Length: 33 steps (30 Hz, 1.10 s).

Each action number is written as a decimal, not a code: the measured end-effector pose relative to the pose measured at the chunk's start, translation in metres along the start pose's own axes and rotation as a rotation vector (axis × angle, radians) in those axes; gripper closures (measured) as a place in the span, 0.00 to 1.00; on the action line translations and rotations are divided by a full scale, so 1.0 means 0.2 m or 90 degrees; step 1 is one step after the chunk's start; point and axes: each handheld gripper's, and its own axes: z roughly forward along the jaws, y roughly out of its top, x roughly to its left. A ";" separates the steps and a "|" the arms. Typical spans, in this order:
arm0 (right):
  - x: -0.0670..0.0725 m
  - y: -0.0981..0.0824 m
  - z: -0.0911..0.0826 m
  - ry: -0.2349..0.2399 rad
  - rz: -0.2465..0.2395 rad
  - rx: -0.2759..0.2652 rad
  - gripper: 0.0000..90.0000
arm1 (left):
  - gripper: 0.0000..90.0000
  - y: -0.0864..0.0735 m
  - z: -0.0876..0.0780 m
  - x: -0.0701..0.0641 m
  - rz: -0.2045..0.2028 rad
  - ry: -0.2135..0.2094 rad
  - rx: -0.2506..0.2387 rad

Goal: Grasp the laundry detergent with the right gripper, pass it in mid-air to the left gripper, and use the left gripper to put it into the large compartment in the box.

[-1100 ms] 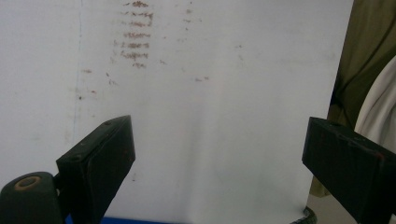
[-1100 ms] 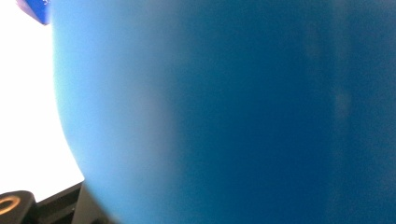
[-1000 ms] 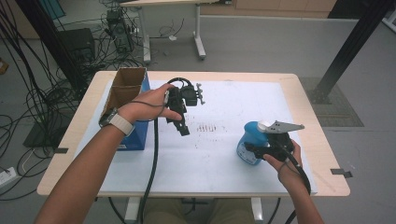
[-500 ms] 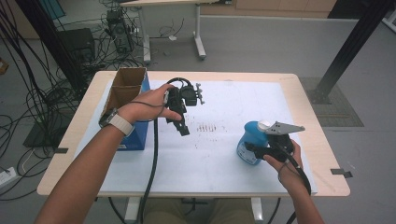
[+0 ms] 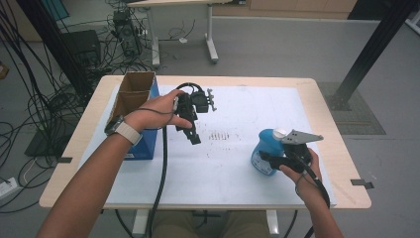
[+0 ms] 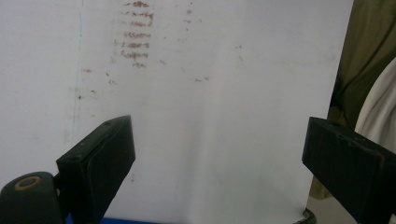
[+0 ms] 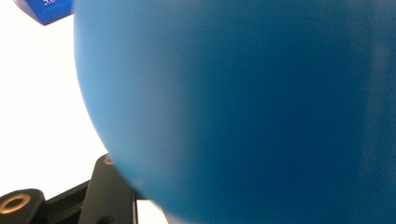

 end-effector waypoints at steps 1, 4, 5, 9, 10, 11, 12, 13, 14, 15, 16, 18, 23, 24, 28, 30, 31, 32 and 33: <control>0.00 0.00 0.00 -0.001 -0.001 0.000 0.48 | 0.11 0.00 0.00 0.00 -0.001 0.000 0.000; 0.00 0.00 0.00 -0.001 0.000 -0.002 0.48 | 0.11 -0.01 0.00 0.00 -0.001 -0.001 0.001; 0.00 0.00 0.00 -0.001 -0.003 -0.001 0.48 | 0.11 -0.01 0.01 0.00 -0.004 -0.002 0.000; 0.00 0.00 0.00 -0.001 -0.002 -0.002 0.48 | 0.11 -0.01 0.01 0.00 -0.003 -0.003 0.003; 0.00 0.00 0.00 -0.002 -0.001 -0.002 0.48 | 0.11 -0.01 0.01 0.00 -0.005 -0.003 0.001; 0.00 0.00 0.00 -0.002 -0.002 -0.002 0.48 | 0.11 -0.01 0.01 0.00 -0.002 -0.003 0.002; 0.00 0.00 0.00 -0.001 -0.003 -0.002 0.48 | 0.11 -0.01 0.01 0.00 -0.003 -0.003 0.002; 0.00 0.00 0.00 -0.001 -0.003 -0.002 0.48 | 0.11 -0.01 0.01 0.00 -0.002 -0.003 0.002; 0.00 0.00 0.00 0.000 -0.003 -0.002 0.48 | 0.11 -0.01 0.01 0.00 -0.002 -0.003 0.002; 0.00 0.00 0.00 0.001 -0.003 -0.001 0.48 | 0.11 -0.01 0.01 0.00 -0.004 -0.003 0.002; 0.00 0.00 0.00 0.000 -0.003 -0.001 0.48 | 0.11 -0.01 0.01 0.00 -0.004 -0.003 0.002; 0.00 0.00 0.00 0.000 -0.003 -0.001 0.49 | 0.11 -0.01 0.01 0.00 -0.004 -0.004 0.003; 0.00 0.00 0.00 0.000 -0.002 0.000 0.49 | 0.11 -0.01 0.01 0.00 -0.004 -0.003 0.003; 0.00 0.00 0.00 0.001 -0.003 0.000 0.49 | 0.11 -0.01 0.01 0.00 -0.004 -0.003 0.003; 0.00 0.00 0.00 0.002 -0.001 -0.001 0.49 | 0.11 -0.01 0.01 0.00 -0.004 -0.003 0.003; 0.00 0.00 0.00 0.002 -0.002 0.000 0.49 | 0.11 -0.01 0.01 0.00 -0.004 -0.003 0.004; 0.00 0.00 0.00 0.002 -0.003 0.000 0.49 | 0.11 -0.01 0.01 0.00 -0.004 -0.003 0.004; 0.00 0.00 0.00 0.002 -0.003 0.000 0.49 | 0.11 -0.01 0.01 0.00 -0.003 -0.004 0.003; 0.00 0.00 0.00 0.003 -0.003 0.000 0.49 | 0.11 -0.01 0.01 0.00 -0.003 -0.004 0.004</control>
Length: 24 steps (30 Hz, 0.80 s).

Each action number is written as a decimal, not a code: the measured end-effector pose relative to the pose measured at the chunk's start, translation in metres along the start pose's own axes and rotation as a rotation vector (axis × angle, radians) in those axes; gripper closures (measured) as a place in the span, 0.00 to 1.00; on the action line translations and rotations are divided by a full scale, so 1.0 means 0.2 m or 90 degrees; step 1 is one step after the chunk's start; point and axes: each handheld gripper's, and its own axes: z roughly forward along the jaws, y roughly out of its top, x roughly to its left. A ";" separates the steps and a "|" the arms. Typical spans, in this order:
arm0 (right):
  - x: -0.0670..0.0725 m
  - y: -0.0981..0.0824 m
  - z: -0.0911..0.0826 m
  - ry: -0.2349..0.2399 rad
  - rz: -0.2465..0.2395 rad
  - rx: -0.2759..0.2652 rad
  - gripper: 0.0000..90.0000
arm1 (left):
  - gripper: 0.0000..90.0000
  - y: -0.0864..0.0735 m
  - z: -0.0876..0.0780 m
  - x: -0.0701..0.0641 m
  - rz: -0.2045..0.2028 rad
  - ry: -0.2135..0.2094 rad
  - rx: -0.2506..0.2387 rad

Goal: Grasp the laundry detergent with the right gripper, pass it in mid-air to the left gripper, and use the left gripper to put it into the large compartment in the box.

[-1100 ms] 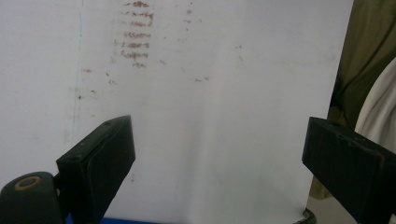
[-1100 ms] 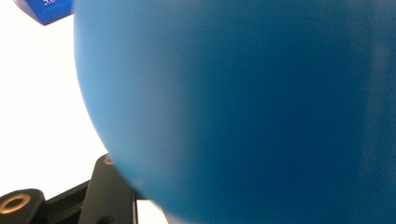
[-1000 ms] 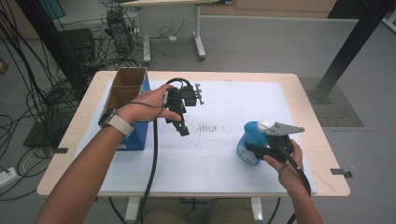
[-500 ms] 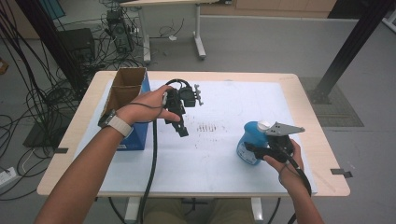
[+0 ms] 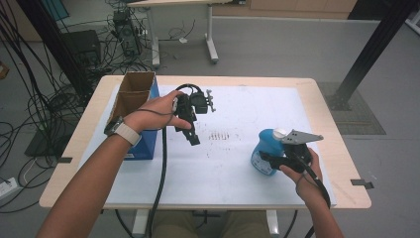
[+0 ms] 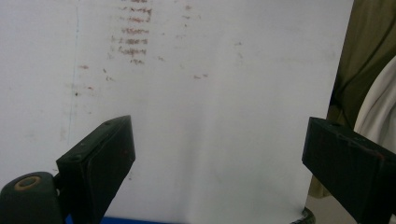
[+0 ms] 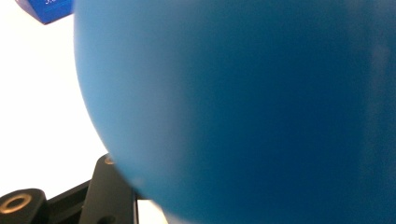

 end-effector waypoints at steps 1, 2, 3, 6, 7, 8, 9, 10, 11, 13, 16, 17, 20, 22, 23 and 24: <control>0.00 0.00 0.00 0.000 0.000 -0.001 0.49 | 0.11 0.00 0.00 0.00 0.001 0.000 0.001; 0.00 0.00 0.00 0.000 0.000 0.000 0.49 | 0.11 0.00 0.00 0.00 -0.002 0.000 -0.002; 0.00 0.00 0.00 0.000 0.000 0.000 0.49 | 0.11 0.00 0.00 0.00 0.000 0.000 -0.001; 0.00 0.00 0.00 0.000 -0.001 0.000 0.49 | 0.11 0.00 0.00 0.00 0.000 0.000 0.000; 0.00 0.00 0.00 0.000 0.000 0.000 0.49 | 0.11 0.00 0.00 0.00 0.000 -0.001 0.000; 0.00 0.00 0.00 0.000 -0.001 0.000 0.49 | 0.11 0.00 0.00 0.00 0.000 0.000 0.000; 0.00 0.00 0.00 0.000 -0.001 -0.001 0.49 | 0.11 0.00 0.00 0.00 0.000 0.000 0.000; 0.00 0.00 0.00 0.000 0.000 -0.001 0.49 | 0.11 0.00 0.00 0.00 0.000 0.000 0.001; 0.00 0.00 0.00 0.001 0.000 -0.001 0.49 | 0.11 0.00 0.00 0.00 -0.001 0.000 0.000; 0.00 0.00 0.00 0.001 0.000 0.000 0.49 | 0.11 0.00 0.00 0.00 -0.001 0.000 -0.001; 0.00 0.00 0.00 0.001 0.000 -0.002 0.49 | 0.11 0.00 0.00 0.00 -0.003 0.001 -0.001; 0.00 0.00 0.00 0.001 0.001 -0.001 0.49 | 0.11 0.00 0.00 0.00 -0.003 0.001 -0.001; 0.00 0.00 0.00 0.001 0.001 -0.001 0.49 | 0.11 0.00 0.00 0.00 -0.003 0.002 -0.002; 0.00 0.00 0.00 0.000 0.000 0.000 0.49 | 0.11 -0.01 0.00 0.00 -0.004 0.002 -0.004; 0.00 0.00 0.00 0.001 0.000 0.000 0.49 | 0.11 -0.01 0.00 0.00 -0.004 0.002 -0.004; 0.00 0.00 0.00 0.001 -0.001 0.000 0.49 | 0.11 -0.01 0.00 -0.01 -0.007 0.002 -0.006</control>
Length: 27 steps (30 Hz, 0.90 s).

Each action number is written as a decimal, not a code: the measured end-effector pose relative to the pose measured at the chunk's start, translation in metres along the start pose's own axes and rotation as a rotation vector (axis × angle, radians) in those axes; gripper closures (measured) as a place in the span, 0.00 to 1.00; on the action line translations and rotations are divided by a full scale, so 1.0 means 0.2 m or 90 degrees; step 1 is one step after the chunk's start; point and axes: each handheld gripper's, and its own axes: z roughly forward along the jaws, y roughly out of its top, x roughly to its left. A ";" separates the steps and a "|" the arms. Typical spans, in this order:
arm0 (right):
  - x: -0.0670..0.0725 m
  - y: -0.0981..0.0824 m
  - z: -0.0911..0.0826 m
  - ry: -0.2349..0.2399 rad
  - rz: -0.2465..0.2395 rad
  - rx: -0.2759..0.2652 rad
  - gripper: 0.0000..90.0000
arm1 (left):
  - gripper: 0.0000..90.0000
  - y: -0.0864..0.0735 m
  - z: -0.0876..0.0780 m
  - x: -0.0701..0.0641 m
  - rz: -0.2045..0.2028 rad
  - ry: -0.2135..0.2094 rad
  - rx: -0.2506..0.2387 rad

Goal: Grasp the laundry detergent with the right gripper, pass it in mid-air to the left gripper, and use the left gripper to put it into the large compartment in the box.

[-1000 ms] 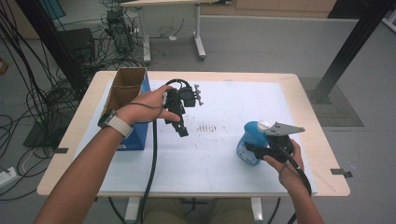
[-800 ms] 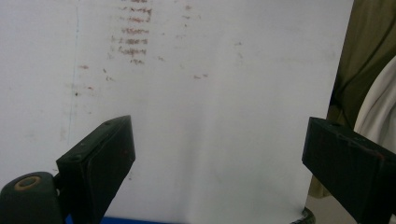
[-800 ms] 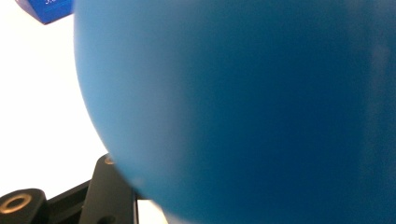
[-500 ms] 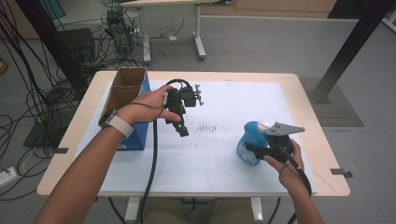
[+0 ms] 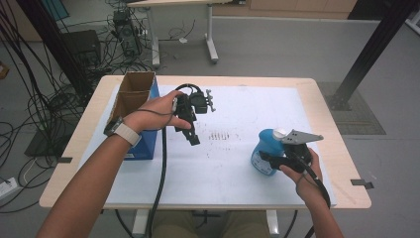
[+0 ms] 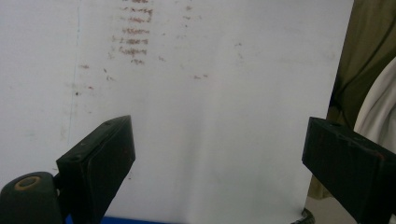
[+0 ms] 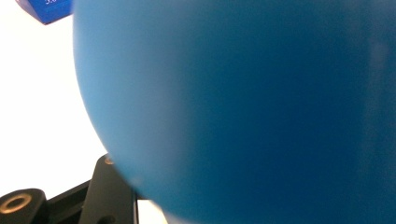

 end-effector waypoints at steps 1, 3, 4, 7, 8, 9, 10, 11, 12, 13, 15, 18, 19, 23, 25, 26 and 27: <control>0.00 0.00 0.00 0.000 0.001 0.000 0.49 | 0.11 0.00 0.00 0.00 0.000 0.000 0.000; 0.00 0.00 0.00 -0.001 0.001 0.000 0.49 | 0.11 0.00 0.00 0.00 0.000 0.000 0.000; 0.00 0.00 0.00 -0.001 0.002 0.000 0.49 | 0.11 0.00 0.00 0.00 0.001 0.000 0.001; 0.00 0.00 0.00 -0.001 0.001 0.001 0.49 | 0.11 0.00 0.00 0.00 0.000 -0.001 0.000; 0.00 0.00 0.00 -0.001 0.002 0.000 0.49 | 0.11 0.00 0.00 0.00 0.002 0.000 0.002; 0.00 0.00 0.00 -0.001 0.002 0.000 0.49 | 0.11 0.00 0.00 0.00 0.001 0.000 0.000; 0.00 0.00 0.00 -0.001 0.001 0.000 0.49 | 0.11 0.00 0.00 0.00 0.002 0.000 0.002; 0.00 0.00 0.00 -0.001 0.001 0.000 0.49 | 0.11 0.00 0.00 0.00 0.003 0.000 0.003; 0.00 0.00 0.00 -0.001 0.001 0.000 0.49 | 0.11 0.00 0.00 0.00 0.002 0.000 0.002; 0.00 0.00 0.00 -0.002 0.001 0.000 0.49 | 0.11 0.00 0.00 0.00 0.004 0.001 0.002; 0.00 0.00 0.00 -0.002 0.002 -0.001 0.49 | 0.11 0.00 0.00 0.00 0.002 0.001 0.003; 0.00 0.00 0.00 -0.001 0.001 0.001 0.49 | 0.11 0.00 -0.01 0.00 0.001 0.001 0.001; 0.00 0.00 0.00 -0.002 0.001 0.001 0.49 | 0.11 0.00 -0.01 0.00 0.001 0.001 0.001; 0.00 0.00 0.00 -0.001 0.003 -0.002 0.49 | 0.11 0.00 0.00 0.00 0.002 0.000 0.003; 0.00 0.00 0.00 -0.001 0.002 -0.001 0.49 | 0.11 0.00 0.00 -0.01 0.001 0.000 0.004; 0.00 0.00 0.00 -0.001 0.002 -0.001 0.49 | 0.11 0.00 0.00 -0.01 0.002 0.001 0.004; 0.00 0.00 0.00 -0.001 0.002 -0.001 0.49 | 0.11 0.00 0.00 -0.01 0.002 0.001 0.003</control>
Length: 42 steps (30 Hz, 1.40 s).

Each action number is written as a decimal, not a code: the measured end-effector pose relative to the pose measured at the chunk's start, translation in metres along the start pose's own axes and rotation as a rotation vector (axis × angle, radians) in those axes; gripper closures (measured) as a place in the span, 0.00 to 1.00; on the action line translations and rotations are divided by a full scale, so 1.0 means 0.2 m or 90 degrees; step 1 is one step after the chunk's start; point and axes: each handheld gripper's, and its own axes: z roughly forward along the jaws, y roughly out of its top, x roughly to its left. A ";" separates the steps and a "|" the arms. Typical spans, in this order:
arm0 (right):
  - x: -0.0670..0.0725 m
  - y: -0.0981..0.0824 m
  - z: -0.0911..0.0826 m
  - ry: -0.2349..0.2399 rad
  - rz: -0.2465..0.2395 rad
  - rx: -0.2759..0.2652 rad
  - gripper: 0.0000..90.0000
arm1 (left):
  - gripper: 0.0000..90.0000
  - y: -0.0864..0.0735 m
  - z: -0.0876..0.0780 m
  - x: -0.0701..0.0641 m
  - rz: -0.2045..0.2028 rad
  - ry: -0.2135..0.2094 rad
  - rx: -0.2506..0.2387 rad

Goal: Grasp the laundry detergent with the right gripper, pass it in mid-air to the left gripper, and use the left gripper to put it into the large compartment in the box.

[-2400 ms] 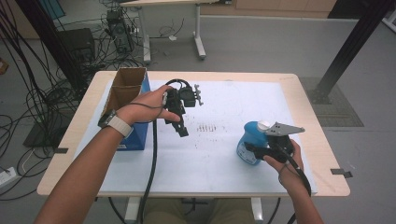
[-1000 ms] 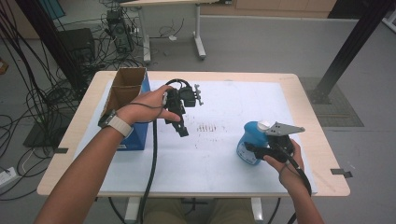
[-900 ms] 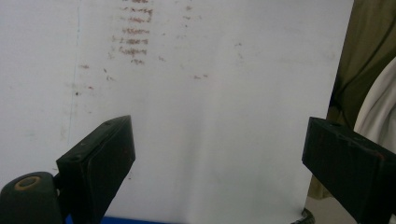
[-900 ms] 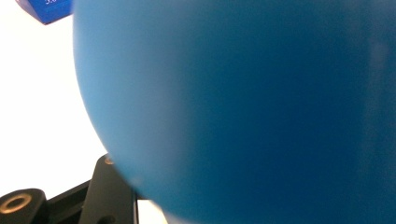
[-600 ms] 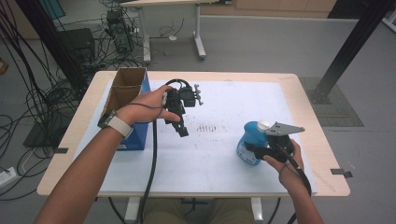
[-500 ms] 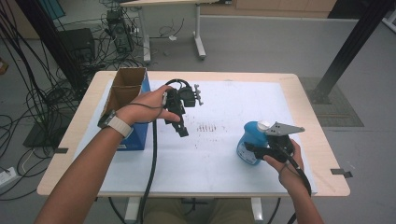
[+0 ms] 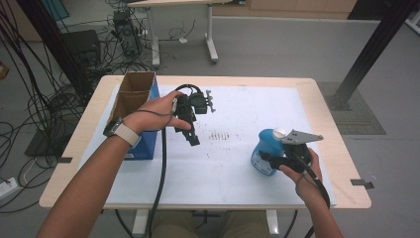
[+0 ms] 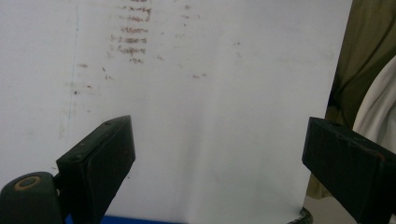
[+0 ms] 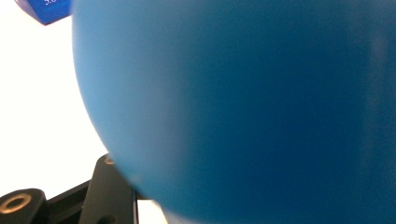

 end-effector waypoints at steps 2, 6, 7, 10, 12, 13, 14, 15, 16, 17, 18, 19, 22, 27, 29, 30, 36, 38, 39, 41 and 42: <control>0.00 0.00 0.00 0.000 -0.001 0.000 0.49 | 0.11 0.00 0.00 0.00 0.000 0.001 -0.001; 0.00 0.00 0.00 0.000 0.000 -0.001 0.49 | 0.11 0.00 0.00 0.00 -0.005 0.001 -0.003; 0.00 0.00 0.00 0.000 -0.001 -0.001 0.49 | 0.11 0.00 0.00 0.00 -0.002 0.001 -0.001; 0.00 0.00 0.00 0.000 -0.001 0.000 0.49 | 0.11 0.00 0.00 0.00 -0.004 0.001 -0.005; 0.00 0.00 0.00 0.000 -0.001 -0.001 0.49 | 0.11 0.00 0.00 0.00 -0.003 0.000 -0.004; 0.00 0.00 0.00 -0.001 -0.002 0.000 0.49 | 0.11 0.00 0.00 0.00 -0.004 0.000 -0.004; 0.00 0.00 0.00 -0.002 -0.003 -0.001 0.49 | 0.11 0.00 0.00 0.00 0.000 0.000 -0.001; 0.00 0.00 0.00 -0.002 -0.003 -0.001 0.49 | 0.11 0.00 0.00 0.00 -0.001 0.000 -0.001; 0.00 0.00 0.00 -0.002 -0.002 -0.001 0.49 | 0.11 0.00 0.00 0.00 -0.002 0.000 -0.001; 0.00 0.00 0.00 -0.002 -0.001 -0.001 0.49 | 0.11 0.00 0.00 0.00 -0.001 0.000 -0.001; 0.00 0.00 0.00 -0.002 -0.002 0.000 0.49 | 0.11 0.00 0.00 0.00 -0.003 0.000 -0.002; 0.00 0.00 0.00 -0.002 -0.002 0.000 0.49 | 0.11 0.00 0.00 0.00 -0.001 0.000 -0.002; 0.00 0.00 0.00 -0.001 -0.002 0.000 0.49 | 0.11 0.00 0.00 0.00 -0.005 0.000 -0.004; 0.00 0.00 0.00 -0.001 -0.001 -0.001 0.49 | 0.11 0.00 0.00 0.00 -0.005 0.001 -0.003; 0.00 0.00 0.00 -0.001 -0.001 -0.001 0.49 | 0.11 0.00 0.00 0.00 -0.002 0.001 -0.001; 0.00 0.00 0.00 -0.001 -0.001 -0.001 0.49 | 0.11 -0.01 0.00 0.00 -0.005 0.001 -0.003; 0.00 0.00 0.00 -0.001 -0.002 -0.001 0.49 | 0.11 -0.01 0.00 0.00 -0.006 0.001 -0.003; 0.00 0.00 0.00 -0.001 -0.001 -0.001 0.49 | 0.11 -0.01 0.00 0.00 -0.006 0.001 -0.003; 0.00 0.00 0.00 -0.001 -0.002 -0.001 0.49 | 0.11 -0.01 0.00 0.00 -0.003 0.002 -0.002; 0.00 0.00 0.00 0.000 -0.002 -0.001 0.49 | 0.11 0.00 0.00 0.00 -0.004 0.002 -0.003; 0.00 0.00 0.00 -0.001 -0.002 -0.001 0.49 | 0.11 0.00 0.00 0.00 -0.001 0.001 -0.001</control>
